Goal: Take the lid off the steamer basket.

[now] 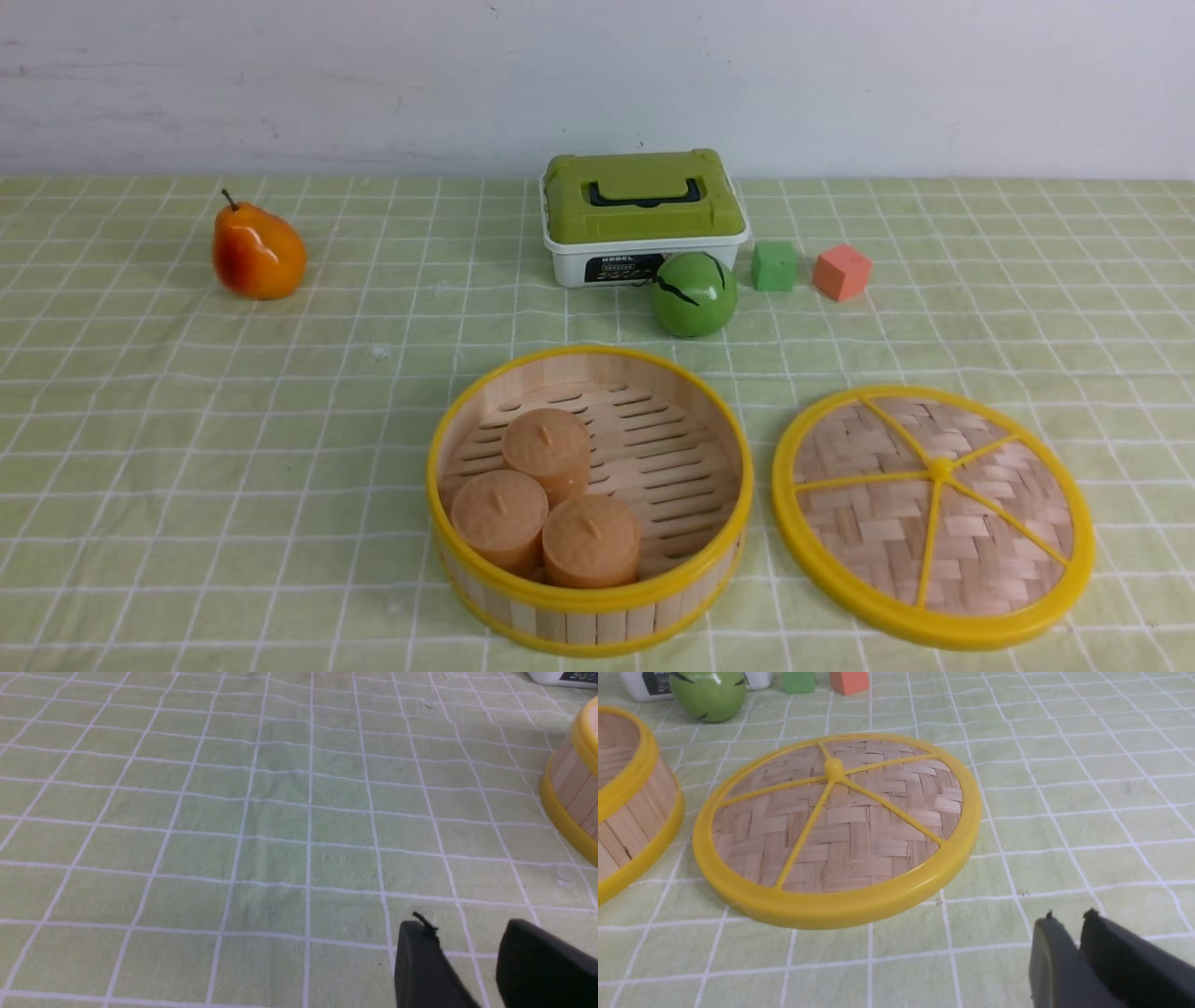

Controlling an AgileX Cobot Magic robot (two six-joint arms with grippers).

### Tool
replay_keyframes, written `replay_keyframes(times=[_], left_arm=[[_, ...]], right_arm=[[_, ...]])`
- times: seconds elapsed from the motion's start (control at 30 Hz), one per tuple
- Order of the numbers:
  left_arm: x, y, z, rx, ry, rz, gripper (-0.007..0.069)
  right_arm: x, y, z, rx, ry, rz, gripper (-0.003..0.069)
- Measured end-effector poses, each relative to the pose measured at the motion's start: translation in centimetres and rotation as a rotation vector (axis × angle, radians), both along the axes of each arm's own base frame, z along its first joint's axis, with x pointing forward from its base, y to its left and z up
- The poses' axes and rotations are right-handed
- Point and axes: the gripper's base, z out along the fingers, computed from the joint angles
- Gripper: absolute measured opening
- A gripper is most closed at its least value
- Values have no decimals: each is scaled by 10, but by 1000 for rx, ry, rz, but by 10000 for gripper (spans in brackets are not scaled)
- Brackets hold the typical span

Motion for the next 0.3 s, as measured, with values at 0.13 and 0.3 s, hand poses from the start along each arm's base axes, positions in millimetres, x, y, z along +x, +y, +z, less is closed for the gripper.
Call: replay_keyframes(times=[0.13,0.3], left_arm=[[0,0,0,0,0,0,239],[0,0,0,0,0,0,239]], right_arm=[[0,0,0,0,0,0,76],[0,0,0,1,0,0,84]])
